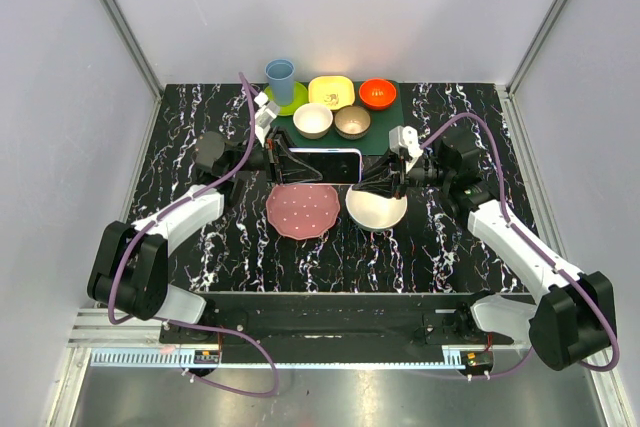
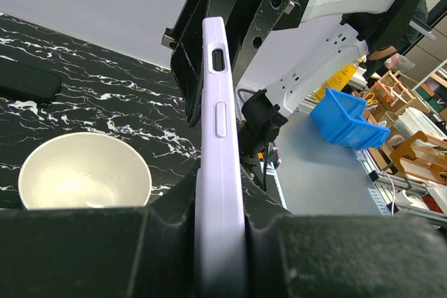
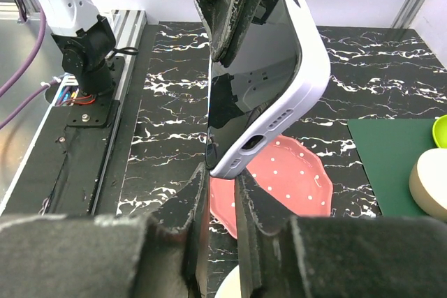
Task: Take the phone out of the phone case
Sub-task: Remove the phone case from the phone.
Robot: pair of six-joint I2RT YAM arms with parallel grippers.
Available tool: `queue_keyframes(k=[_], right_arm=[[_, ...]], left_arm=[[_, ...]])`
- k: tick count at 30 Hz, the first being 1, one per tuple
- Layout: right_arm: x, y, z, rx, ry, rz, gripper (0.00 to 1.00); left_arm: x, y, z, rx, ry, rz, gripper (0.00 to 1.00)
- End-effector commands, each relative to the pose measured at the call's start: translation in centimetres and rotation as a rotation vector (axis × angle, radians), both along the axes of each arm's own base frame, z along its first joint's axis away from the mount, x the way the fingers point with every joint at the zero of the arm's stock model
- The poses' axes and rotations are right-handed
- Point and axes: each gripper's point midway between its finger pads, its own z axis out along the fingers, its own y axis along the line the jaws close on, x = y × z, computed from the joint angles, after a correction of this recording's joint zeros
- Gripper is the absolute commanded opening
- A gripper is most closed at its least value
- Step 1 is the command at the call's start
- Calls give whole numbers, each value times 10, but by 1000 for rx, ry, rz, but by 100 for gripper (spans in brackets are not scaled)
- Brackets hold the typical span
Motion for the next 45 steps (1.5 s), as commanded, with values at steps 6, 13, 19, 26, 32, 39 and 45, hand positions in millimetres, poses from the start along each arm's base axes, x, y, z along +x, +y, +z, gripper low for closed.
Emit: queue_keyframes(k=[6,13,19,26,32,39,45], right_arm=[[20,1,6,1,-79,-91,9],[22,1,6,-3,-82,-102,11],[25,0,6,-9,-89,-118,15],[27,-1,6,-15,-99,-134,19],[31,-2,5,-21,-116,-154,21],[44,-6,4,-31,-121,-221,24],[51,-8,3,-38,-126,-259,33]], left_arm=[[-24,-7,31,-44,-156,-84,0],[-25,-7,31,-43,-156,-86,0],[-26,-6,32,-44,-162,-87,0],[-27,-6,33,-45,-166,-88,0],[-26,-7,31,-42,-160,-88,0],[-26,-7,30,-42,-162,-89,0],[-26,-7,31,-43,-165,-89,0]])
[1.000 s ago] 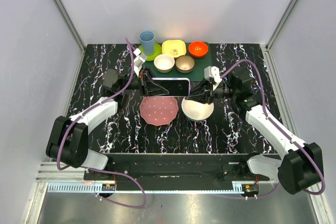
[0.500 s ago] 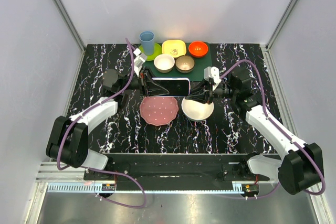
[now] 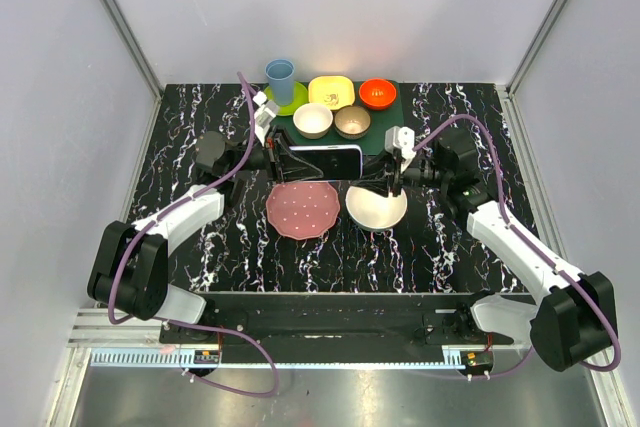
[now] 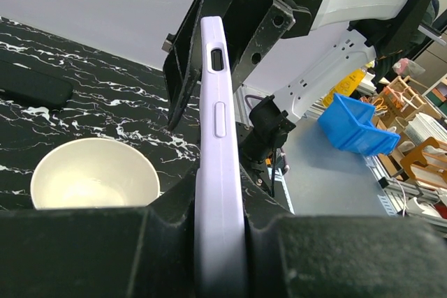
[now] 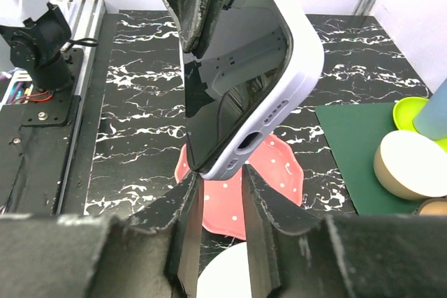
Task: Take the phone out of the phone case
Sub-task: Remove the phone case from the phone.
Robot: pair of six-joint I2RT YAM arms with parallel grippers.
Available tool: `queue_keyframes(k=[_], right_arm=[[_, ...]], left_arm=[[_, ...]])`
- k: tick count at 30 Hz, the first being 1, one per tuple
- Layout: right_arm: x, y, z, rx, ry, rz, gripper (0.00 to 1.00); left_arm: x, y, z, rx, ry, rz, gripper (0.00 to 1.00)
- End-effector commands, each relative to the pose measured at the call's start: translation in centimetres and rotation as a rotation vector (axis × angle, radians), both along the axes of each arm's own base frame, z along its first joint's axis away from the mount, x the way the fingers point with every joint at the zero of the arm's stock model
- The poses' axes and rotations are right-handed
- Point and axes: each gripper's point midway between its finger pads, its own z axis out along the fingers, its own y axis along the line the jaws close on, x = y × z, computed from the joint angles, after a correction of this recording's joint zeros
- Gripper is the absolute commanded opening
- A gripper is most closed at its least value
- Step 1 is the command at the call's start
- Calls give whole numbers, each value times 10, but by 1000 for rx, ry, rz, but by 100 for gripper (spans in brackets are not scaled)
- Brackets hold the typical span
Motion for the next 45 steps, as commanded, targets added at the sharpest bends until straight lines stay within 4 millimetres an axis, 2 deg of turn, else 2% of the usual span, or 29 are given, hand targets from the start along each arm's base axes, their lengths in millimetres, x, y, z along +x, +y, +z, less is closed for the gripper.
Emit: queue_keyframes(k=[1,10,15,21,25,28,34,45], right_arm=[[35,-7,7,-13,-78,-164,34],[44,-11,9,-15,-88,-221,37],[40,-10,10,-13,-93,-199,41],[16,-4,6,-28,-85,-63,49],[-19,1,-1,-30,-42,124,55],[-31,2,1,-18,-40,190,57],[-35,2,11,9,-41,208,57],[-40,2,15,30,-7,230,54]], left_arm=[[-31,-5,30,-32,-152,-113,0],[-32,-6,30,-33,-153,-114,0],[-31,-5,31,-35,-154,-110,0],[-31,-5,33,-42,-158,-101,0],[-31,-5,33,-43,-162,-99,0],[-30,-5,33,-44,-163,-97,0],[-28,-6,30,-38,-153,-89,0],[-27,-6,30,-38,-155,-89,0]])
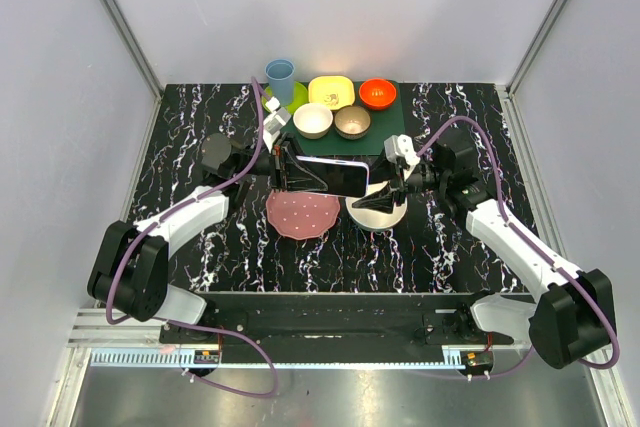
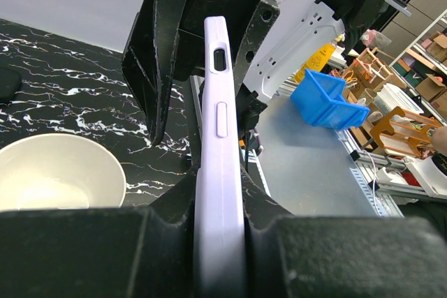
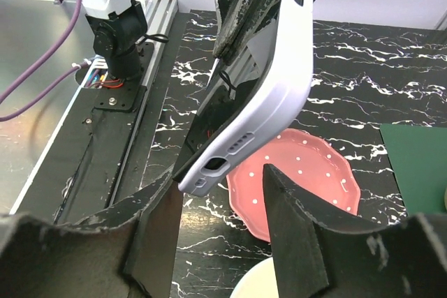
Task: Take the phone out of the phone case
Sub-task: Remove the phone case from the phone.
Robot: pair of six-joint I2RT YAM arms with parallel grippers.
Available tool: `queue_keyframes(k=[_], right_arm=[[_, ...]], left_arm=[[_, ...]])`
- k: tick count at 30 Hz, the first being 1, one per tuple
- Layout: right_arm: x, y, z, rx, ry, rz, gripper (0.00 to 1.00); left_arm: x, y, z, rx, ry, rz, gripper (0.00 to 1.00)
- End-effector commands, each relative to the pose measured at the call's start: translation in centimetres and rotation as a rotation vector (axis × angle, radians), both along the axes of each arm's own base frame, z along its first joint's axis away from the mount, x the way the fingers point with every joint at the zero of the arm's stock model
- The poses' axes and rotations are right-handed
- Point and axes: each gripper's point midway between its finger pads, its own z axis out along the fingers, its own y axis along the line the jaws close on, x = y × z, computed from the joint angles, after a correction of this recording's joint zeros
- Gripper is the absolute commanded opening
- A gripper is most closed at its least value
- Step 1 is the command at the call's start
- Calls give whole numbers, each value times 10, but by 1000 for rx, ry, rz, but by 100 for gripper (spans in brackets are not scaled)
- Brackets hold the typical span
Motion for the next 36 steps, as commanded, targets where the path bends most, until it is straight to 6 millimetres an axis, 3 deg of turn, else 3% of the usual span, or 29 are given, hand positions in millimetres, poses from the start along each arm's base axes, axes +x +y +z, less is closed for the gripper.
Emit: queue_keyframes(k=[1,5,16,26,28,36], right_arm=[[-4,0,23,41,-56,25,54],[-2,-1,23,41,-58,17,51],[14,-1,22,36,-88,-69,26],[27,-3,24,38,-129,-143,14],[28,-3,22,34,-154,-146,7],[37,-5,19,27,-190,-190,4]], left_arm=[[-2,3,32,-72,-155,22,0],[-2,3,32,-71,-155,22,0],[-2,2,32,-69,-150,19,0],[-2,1,31,-62,-130,8,0],[-4,1,34,-70,-130,2,0],[-11,-4,31,-65,-113,-41,0]])
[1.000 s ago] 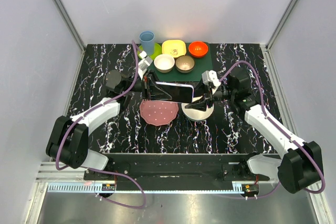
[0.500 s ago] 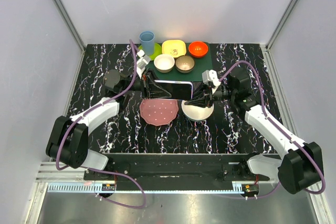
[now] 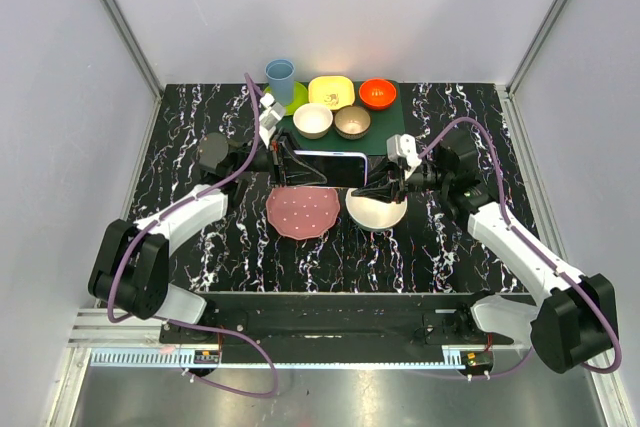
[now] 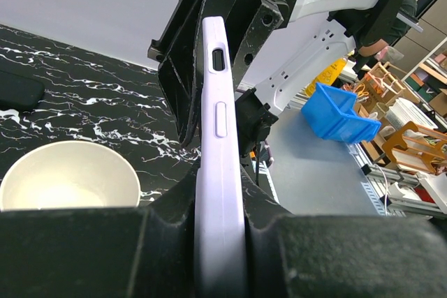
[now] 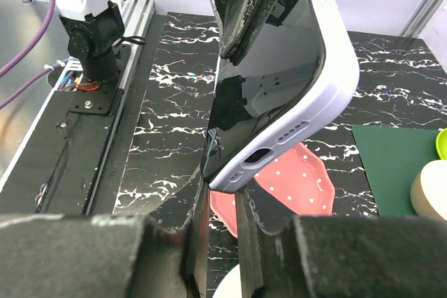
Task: Take the phone out of the phone case
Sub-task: Remove the phone case from the phone.
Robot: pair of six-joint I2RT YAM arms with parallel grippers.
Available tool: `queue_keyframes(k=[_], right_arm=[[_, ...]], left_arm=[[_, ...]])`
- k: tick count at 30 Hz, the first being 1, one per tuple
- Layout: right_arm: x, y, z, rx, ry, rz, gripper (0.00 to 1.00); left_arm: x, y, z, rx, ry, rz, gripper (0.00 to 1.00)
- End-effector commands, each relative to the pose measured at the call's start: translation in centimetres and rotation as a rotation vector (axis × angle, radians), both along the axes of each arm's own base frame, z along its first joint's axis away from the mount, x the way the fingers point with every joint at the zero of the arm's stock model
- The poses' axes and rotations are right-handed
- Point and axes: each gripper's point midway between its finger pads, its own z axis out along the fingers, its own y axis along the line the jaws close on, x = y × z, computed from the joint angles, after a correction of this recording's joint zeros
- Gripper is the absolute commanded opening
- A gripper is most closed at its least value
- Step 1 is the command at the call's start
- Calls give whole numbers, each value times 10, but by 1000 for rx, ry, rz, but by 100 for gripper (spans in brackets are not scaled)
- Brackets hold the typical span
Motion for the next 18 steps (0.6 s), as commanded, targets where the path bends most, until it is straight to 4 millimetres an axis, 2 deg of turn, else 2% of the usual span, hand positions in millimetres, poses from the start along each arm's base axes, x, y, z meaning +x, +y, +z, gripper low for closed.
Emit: queue_keyframes(k=[1,5,18], right_arm=[[29,-5,9,9,-153,-132,3],[28,-5,8,9,-171,-130,2],[56,-11,0,-22,-200,-264,1]], left_arm=[[-21,-6,24,-32,-102,-90,0],[-24,-11,19,-19,-83,-119,0],[-56,-16,18,-1,-114,-248,0]])
